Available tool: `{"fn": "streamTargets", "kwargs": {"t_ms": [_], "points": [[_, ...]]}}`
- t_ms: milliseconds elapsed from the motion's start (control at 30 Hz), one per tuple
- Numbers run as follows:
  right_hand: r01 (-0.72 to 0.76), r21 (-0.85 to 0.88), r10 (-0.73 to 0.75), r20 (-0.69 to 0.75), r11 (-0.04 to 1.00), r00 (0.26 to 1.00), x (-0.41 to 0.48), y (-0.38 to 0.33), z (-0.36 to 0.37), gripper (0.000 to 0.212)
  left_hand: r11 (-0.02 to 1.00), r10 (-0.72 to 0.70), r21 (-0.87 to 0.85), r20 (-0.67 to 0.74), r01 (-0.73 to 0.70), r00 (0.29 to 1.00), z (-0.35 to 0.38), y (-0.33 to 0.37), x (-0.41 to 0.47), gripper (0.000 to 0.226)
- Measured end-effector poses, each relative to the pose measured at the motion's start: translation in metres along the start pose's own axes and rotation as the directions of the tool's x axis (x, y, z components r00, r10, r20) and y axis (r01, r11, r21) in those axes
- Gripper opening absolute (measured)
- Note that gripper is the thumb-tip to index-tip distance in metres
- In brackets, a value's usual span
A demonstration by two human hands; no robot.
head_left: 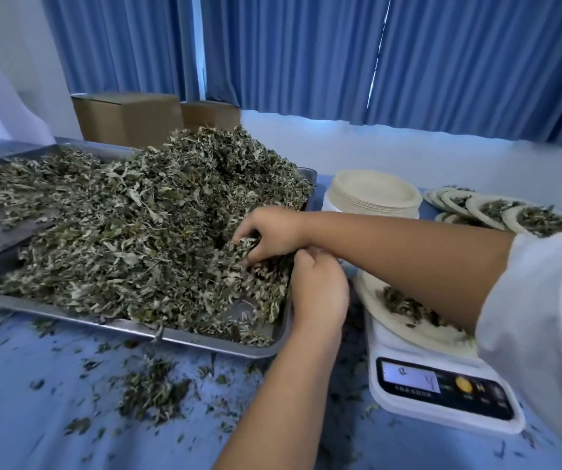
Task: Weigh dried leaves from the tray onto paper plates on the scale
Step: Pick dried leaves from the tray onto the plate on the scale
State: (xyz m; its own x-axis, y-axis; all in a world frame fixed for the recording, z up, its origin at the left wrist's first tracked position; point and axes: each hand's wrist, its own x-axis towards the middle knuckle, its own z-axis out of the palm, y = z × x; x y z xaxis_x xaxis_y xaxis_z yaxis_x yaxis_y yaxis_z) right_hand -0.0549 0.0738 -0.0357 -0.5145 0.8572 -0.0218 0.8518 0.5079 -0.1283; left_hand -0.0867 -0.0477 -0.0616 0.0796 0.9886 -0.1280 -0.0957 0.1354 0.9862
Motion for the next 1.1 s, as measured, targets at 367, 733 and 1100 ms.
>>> {"fn": "streamTargets", "kwargs": {"t_ms": [367,733,1100], "points": [[-0.13,0.621,0.235,-0.089,0.773,0.968,-0.033,-0.011,-0.032,0.05,0.999,0.018,-0.038,-0.002,-0.018,1.0,0.002,-0.005,0.001,0.034],[-0.094,0.751,0.307,-0.15,0.654,0.94,-0.041,-0.018,-0.033,0.048,1.0,-0.006,-0.008,0.0,0.006,1.0,0.002,-0.007,0.003,0.037],[-0.005,0.939,0.382,-0.135,0.344,0.914,-0.051,-0.019,-0.036,0.018,1.0,0.016,-0.027,0.005,-0.016,1.0,0.001,-0.007,0.001,0.037]]}}
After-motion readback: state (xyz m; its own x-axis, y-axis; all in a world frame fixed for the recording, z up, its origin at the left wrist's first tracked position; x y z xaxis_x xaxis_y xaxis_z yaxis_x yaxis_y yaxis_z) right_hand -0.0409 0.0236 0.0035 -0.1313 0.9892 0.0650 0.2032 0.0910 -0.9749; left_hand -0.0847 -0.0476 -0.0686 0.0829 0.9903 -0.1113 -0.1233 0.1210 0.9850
